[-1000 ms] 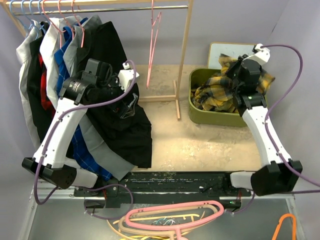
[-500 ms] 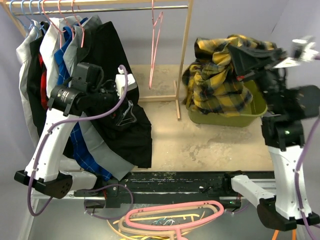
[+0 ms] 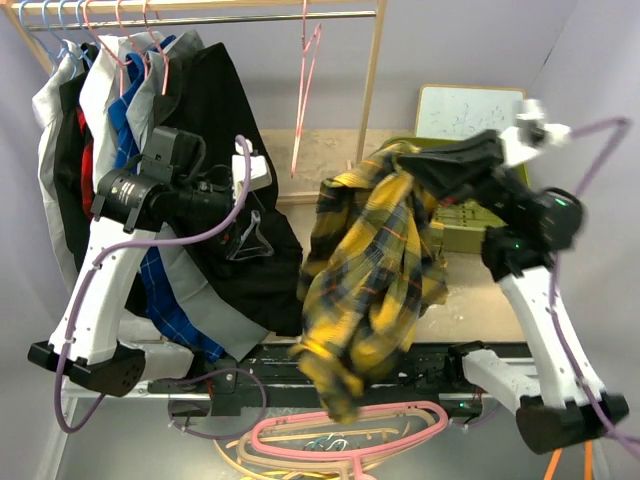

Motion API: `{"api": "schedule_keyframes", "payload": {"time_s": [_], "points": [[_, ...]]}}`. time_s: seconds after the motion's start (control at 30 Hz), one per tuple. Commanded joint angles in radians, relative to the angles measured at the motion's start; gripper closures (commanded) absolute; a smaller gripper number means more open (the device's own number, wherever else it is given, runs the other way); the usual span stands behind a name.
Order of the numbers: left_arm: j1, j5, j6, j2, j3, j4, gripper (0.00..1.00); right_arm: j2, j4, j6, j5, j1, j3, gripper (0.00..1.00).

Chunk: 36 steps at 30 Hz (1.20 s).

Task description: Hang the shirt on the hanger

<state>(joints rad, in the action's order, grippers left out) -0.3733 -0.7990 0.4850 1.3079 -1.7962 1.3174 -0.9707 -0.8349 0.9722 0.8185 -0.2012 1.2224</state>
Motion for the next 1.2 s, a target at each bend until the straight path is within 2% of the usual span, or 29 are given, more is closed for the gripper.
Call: {"api": "schedule_keyframes", "payload": {"time_s": [0.0, 0.17, 0.27, 0.4, 0.43, 0.47, 0.5, 0.53, 0.57, 0.73, 0.87, 0.93, 1.0, 1.07, 1.17], "points": [[0.005, -0.099, 0.082, -0.052, 0.029, 0.04, 0.01, -0.088, -0.081, 0.03, -0.032, -0.02, -0.17, 1.0], [0.004, -0.081, 0.082, -0.07, 0.074, 0.033, 0.01, -0.171, -0.112, -0.012, -0.051, -0.023, -0.256, 1.0], [0.004, -0.054, 0.097, -0.08, 0.141, 0.02, 0.01, -0.223, -0.074, -0.053, -0.075, -0.023, -0.257, 1.0], [-0.024, 0.141, 0.06, -0.11, 0.27, -0.103, 0.01, -0.323, 0.063, -0.169, -0.108, -0.022, -0.224, 1.0], [-0.04, 0.222, 0.05, -0.118, 0.296, -0.141, 0.01, -0.346, 0.066, -0.164, -0.131, -0.018, -0.224, 0.95], [-0.057, 0.301, 0.046, -0.127, 0.316, -0.179, 0.01, -0.372, 0.081, -0.172, -0.154, -0.009, -0.208, 0.72], [-0.071, 0.369, 0.049, -0.135, 0.334, -0.209, 0.01, -0.385, 0.095, -0.175, -0.171, 0.0, -0.192, 0.27], [-0.086, 0.438, 0.058, -0.146, 0.36, -0.248, 0.01, -0.389, 0.106, -0.179, -0.187, 0.004, -0.188, 0.03], [-0.096, 0.497, 0.071, -0.16, 0.381, -0.301, 0.01, -0.38, 0.123, -0.191, -0.208, 0.005, -0.183, 0.0], [-0.154, 0.781, 0.168, -0.147, 0.443, -0.497, 0.01, -0.185, 0.396, -0.415, -0.529, -0.021, -0.154, 0.0], [-0.239, 0.923, 0.439, -0.097, 0.55, -0.635, 0.01, 0.028, 0.49, -0.539, -0.784, -0.04, -0.3, 0.0], [-0.253, 0.892, 0.58, -0.073, 0.595, -0.676, 0.01, 0.115, 0.584, -0.713, -0.831, -0.087, -0.351, 0.0], [-0.255, 0.809, 0.659, -0.03, 0.596, -0.672, 0.01, 0.19, 0.729, -0.918, -0.825, -0.174, -0.37, 0.0], [-0.256, 0.673, 0.702, 0.014, 0.559, -0.621, 0.01, 0.267, 0.883, -1.072, -0.728, -0.243, -0.366, 0.0], [-0.256, 0.481, 0.797, 0.074, 0.495, -0.512, 0.01, 0.347, 1.156, -1.229, -0.549, -0.262, -0.319, 0.0]]}}
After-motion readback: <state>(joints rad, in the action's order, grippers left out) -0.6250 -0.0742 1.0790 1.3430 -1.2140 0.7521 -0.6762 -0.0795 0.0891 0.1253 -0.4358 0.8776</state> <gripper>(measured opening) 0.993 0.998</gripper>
